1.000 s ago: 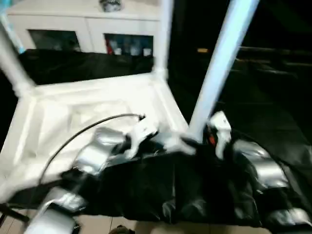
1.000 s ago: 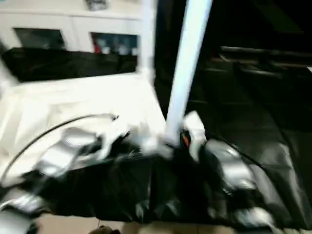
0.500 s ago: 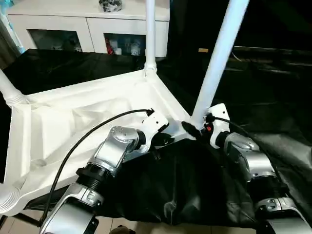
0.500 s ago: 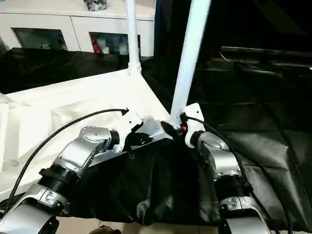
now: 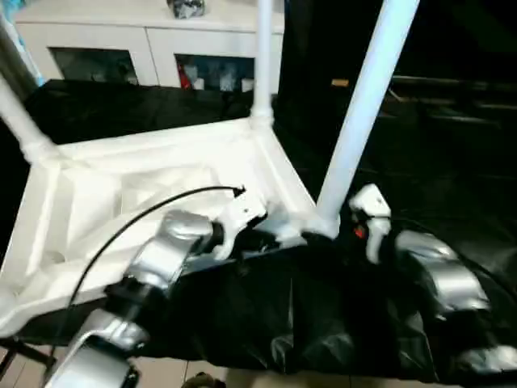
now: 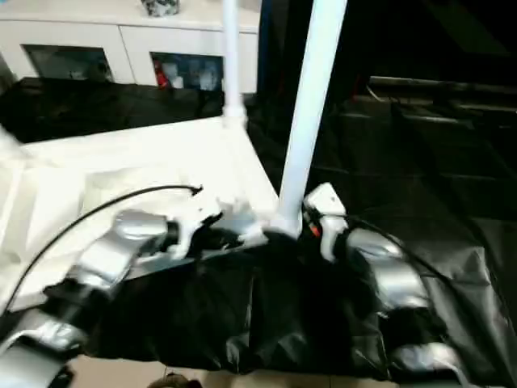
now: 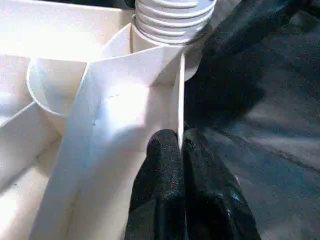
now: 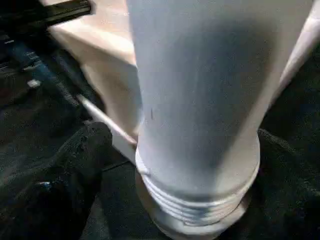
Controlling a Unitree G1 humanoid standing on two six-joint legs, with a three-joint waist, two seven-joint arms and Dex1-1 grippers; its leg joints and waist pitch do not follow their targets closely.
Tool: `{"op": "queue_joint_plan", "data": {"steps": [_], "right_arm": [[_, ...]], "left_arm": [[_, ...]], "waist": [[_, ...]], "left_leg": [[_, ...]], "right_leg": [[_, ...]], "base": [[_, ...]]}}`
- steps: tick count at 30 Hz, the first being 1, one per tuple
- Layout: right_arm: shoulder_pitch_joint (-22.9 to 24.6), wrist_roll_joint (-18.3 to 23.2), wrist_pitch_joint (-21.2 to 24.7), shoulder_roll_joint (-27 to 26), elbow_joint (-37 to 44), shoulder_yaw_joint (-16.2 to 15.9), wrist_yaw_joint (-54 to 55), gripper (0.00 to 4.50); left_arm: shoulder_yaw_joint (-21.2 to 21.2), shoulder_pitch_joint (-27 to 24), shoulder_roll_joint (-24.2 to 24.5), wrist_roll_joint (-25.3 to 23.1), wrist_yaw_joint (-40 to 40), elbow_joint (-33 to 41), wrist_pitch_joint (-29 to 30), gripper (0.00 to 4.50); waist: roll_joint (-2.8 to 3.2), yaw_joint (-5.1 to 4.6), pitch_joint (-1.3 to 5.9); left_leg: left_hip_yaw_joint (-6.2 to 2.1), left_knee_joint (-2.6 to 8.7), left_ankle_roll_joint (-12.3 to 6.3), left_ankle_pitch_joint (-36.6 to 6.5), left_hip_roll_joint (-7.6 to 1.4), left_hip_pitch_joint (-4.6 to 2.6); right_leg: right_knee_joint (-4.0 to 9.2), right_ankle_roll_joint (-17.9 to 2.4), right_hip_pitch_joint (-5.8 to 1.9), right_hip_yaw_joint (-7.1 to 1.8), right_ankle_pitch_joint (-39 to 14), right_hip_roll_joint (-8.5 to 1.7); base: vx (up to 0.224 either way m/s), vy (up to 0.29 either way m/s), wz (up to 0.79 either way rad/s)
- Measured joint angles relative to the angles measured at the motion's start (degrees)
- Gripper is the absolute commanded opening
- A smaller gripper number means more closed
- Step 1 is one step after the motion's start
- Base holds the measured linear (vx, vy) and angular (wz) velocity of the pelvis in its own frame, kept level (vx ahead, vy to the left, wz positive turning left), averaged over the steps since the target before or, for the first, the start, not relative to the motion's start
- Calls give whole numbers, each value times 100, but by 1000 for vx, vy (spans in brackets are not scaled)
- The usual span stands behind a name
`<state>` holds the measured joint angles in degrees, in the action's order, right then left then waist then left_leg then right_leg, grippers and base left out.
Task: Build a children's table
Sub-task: Rotate leg to tighten
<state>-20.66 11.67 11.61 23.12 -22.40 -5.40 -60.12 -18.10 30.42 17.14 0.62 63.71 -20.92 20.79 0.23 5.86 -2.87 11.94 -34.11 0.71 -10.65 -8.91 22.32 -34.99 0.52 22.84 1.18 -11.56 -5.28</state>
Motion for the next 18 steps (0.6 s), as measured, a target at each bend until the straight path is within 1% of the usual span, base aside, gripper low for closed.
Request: {"op": "queue_joint_plan", "data": {"steps": [2,5,6,8,9,10,12,14,16,18], "right_arm": [[57,49,70,170,201,-144,-363,435],[80,101,92,245,324,-276,-665,435],[89,104,99,258,344,-298,-702,410],[92,107,154,293,380,-328,-782,410],[92,107,172,330,406,-357,-840,400],[92,108,186,359,428,-383,-883,400],[92,108,200,386,459,-414,-919,374],[92,103,205,420,472,-436,-932,365],[92,101,204,448,486,-473,-974,334],[92,93,204,458,494,-507,-982,324]], "left_arm": [[-73,-59,136,83,280,97,2,0],[-122,-61,245,108,596,165,1,0],[-126,-61,268,117,646,166,1,0],[-147,-61,312,145,739,169,1,0],[-169,-62,350,175,802,184,2,0],[-190,-63,377,185,827,203,1,0],[-208,-65,413,193,869,229,1,0],[-217,-73,430,194,924,243,1,0],[-227,-86,452,194,954,260,0,0],[-236,-95,476,194,992,260,-1,0]], "waist": [[-1,37,0],[-1,78,-1],[-1,77,-1],[-2,75,-1],[-3,79,-2],[-3,81,-2],[-4,84,-2],[-4,94,-2],[-4,97,-2],[-4,98,-2]], "left_leg": [[0,0,0,0,-1,0],[0,-1,0,0,-1,2],[0,-3,0,0,-1,1],[0,-5,0,0,-1,2],[0,-5,0,0,-1,2],[0,-5,0,0,-1,3],[0,-5,0,0,-2,3],[0,-5,0,0,-2,4],[0,-5,0,0,-2,3],[0,-5,0,0,-2,3]], "right_leg": [[0,0,0,1,0,0],[0,0,0,1,0,0],[0,0,-1,1,0,0],[0,0,-1,1,0,0],[0,0,-1,1,0,0],[0,0,-1,1,0,0],[-1,0,-1,2,0,0],[0,0,-1,2,0,0],[-1,0,-1,2,0,0],[-2,0,-1,2,0,0]], "base": [[0,0,0],[0,0,0],[0,0,0],[0,0,0],[0,0,0],[0,0,0],[0,0,0],[0,0,0],[0,0,0],[0,0,0]]}}
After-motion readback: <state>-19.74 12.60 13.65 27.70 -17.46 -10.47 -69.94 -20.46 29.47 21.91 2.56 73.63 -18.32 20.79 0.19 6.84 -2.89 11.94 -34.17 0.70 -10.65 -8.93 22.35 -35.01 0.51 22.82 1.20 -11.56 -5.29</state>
